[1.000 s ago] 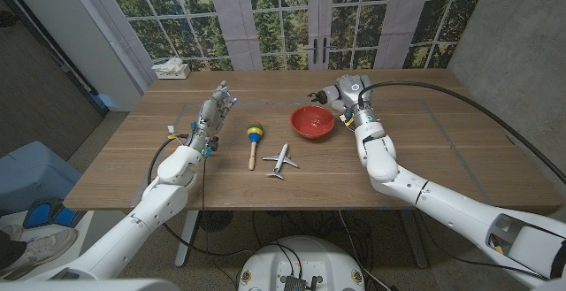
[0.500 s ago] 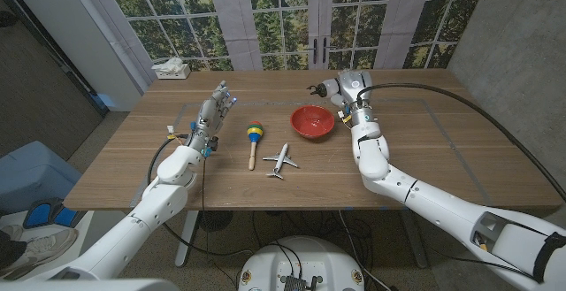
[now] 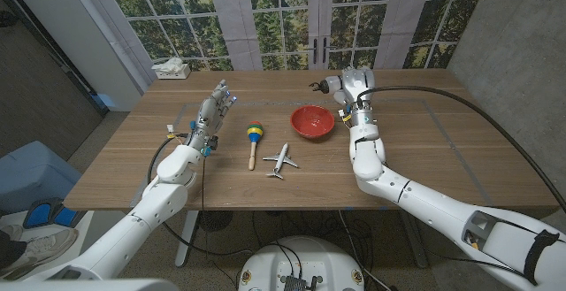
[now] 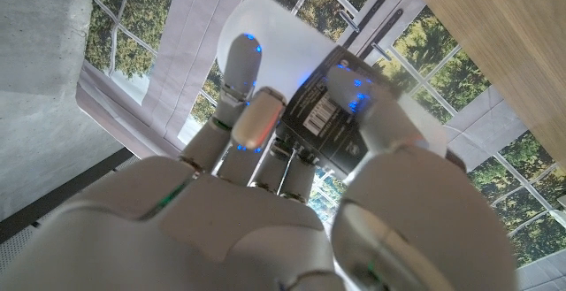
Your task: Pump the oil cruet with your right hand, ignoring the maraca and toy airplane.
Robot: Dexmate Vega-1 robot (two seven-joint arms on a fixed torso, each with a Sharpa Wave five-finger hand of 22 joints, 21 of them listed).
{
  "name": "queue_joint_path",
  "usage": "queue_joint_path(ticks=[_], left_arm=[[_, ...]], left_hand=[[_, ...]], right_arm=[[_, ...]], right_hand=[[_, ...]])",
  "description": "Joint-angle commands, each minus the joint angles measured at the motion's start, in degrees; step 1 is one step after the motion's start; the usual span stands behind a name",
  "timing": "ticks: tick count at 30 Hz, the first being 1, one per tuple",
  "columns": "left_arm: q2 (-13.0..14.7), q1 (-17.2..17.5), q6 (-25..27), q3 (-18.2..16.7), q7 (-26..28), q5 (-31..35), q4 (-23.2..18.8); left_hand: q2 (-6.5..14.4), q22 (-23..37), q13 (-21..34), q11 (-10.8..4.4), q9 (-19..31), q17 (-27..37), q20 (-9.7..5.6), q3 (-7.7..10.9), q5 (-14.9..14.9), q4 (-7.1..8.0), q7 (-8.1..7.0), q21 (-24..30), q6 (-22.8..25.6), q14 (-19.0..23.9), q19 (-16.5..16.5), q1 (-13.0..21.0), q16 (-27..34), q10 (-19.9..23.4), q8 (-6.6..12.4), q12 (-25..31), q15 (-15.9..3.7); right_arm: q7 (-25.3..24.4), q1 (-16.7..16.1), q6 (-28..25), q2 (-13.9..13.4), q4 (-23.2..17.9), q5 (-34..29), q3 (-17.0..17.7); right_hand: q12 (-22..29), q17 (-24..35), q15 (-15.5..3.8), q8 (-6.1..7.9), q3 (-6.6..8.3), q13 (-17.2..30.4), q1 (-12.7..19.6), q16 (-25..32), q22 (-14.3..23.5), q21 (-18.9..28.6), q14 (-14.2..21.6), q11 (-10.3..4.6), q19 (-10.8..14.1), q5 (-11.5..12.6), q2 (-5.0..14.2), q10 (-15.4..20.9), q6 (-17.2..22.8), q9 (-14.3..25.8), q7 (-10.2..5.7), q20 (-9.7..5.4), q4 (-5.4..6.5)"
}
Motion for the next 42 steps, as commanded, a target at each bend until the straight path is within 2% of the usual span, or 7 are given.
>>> queue_joint_path(ticks=[1,6,14,22,27,33,42], left_arm=[[0.1,-0.1,0.1,0.0,-0.3,-0.2,0.1],[0.2,-0.1,0.1,0.0,-0.4,-0.2,0.2],[0.4,0.1,0.0,-0.1,-0.5,-0.3,-0.1],[0.6,0.3,0.1,-0.2,-0.6,-0.4,-0.4],[0.7,0.6,0.1,-0.3,-0.5,-0.4,-0.8],[0.9,0.9,0.2,-0.4,-0.3,-0.3,-1.2],[0.9,1.2,0.2,-0.4,0.0,-0.2,-1.5]], left_hand=[[3.1,0.2,0.2,-0.02,0.3,0.1,-3.28,0.50,0.1,-0.02,-0.33,-0.3,0.4,-4.3,0.2,-0.1,0.1,-2.6,0.21,0.1,-4.97],[3.1,0.2,0.2,-0.03,0.3,0.1,-3.28,0.53,0.1,0.02,-0.40,-0.3,0.4,-4.3,0.2,-0.1,0.1,-2.6,0.20,0.1,-5.00],[3.1,0.2,0.2,0.05,0.3,0.1,-3.16,0.58,0.1,0.07,-0.52,-0.2,0.5,-4.3,0.2,-0.1,0.1,-2.7,0.17,0.1,-4.99],[3.0,0.2,0.2,0.23,0.3,0.1,-2.99,0.59,0.1,0.08,-0.53,-0.3,0.5,-4.3,0.2,-0.1,0.1,-2.7,0.15,0.1,-4.98],[3.0,0.2,0.2,0.22,0.3,0.1,-3.00,0.59,0.1,0.08,-0.57,-0.3,0.5,-4.3,0.1,-0.1,0.1,-2.8,0.14,0.1,-4.96],[2.9,0.2,0.2,0.26,0.3,0.1,-2.91,0.60,0.1,0.08,-0.60,-0.3,0.5,-4.3,0.2,-0.1,0.1,-2.8,0.13,0.1,-4.84],[2.9,0.2,0.2,0.30,0.3,0.1,-2.86,0.62,0.1,0.09,-0.62,-0.3,0.5,-4.3,0.2,-0.1,0.1,-2.8,0.11,0.1,-4.76]], right_arm=[[-4.6,0.9,-3.0,1.2,2.8,0.4,-1.5],[-4.7,1.6,-5.5,2.2,4.1,0.2,-2.4],[-3.5,2.3,-8.3,2.4,3.9,0.2,-3.5],[-2.8,2.5,-9.8,1.9,3.5,-0.1,-4.6],[-3.0,2.4,-9.3,1.1,2.7,0.0,-4.9],[-3.1,2.2,-8.5,0.0,1.6,-0.2,-5.1],[-3.9,1.9,-8.0,0.0,1.6,-0.2,-4.6]], right_hand=[[5.8,0.0,-0.07,-1.44,-9.10,0.3,11.6,-0.2,0.0,0.2,-1.8,0.67,-0.4,-9.5,4.64,-0.2,4.0,-4.1,2.37,-6.58,7.21],[-1.5,-0.1,-0.03,-2.71,-10.78,-2.7,13.4,-0.7,0.0,0.2,-3.4,1.33,-1.4,-16.6,4.78,-5.8,-0.1,-7.8,0.54,-6.36,7.85],[-7.8,-0.2,-0.04,-3.04,-11.91,-5.1,12.6,-1.5,0.0,0.3,-6.0,0.48,-2.6,-23.3,6.27,-9.7,-9.3,-10.6,-1.63,-6.26,8.72],[-12.2,-0.3,-0.10,-2.64,-12.34,-6.0,12.1,-1.8,-0.3,0.0,-7.5,0.48,-2.6,-26.0,5.58,-13.8,-14.6,-11.8,-3.55,-6.24,8.25],[-16.0,-0.4,-0.10,-2.47,-12.56,-6.6,12.2,-2.1,-0.3,0.0,-8.4,0.50,-2.6,-27.0,5.01,-17.7,-18.3,-12.5,-3.65,-6.08,8.21],[-18.1,-0.5,-0.05,-2.39,-14.21,-7.1,10.3,-2.6,-0.3,0.2,-9.0,0.92,-1.9,-28.0,3.52,-19.0,-21.1,-12.9,-3.88,-5.63,8.96],[-18.7,-0.6,-0.06,-2.32,-14.84,-7.3,9.5,-3.2,0.3,0.4,-9.9,0.48,-2.6,-28.1,3.33,-18.9,-22.0,-13.0,-3.96,-5.98,9.26]])
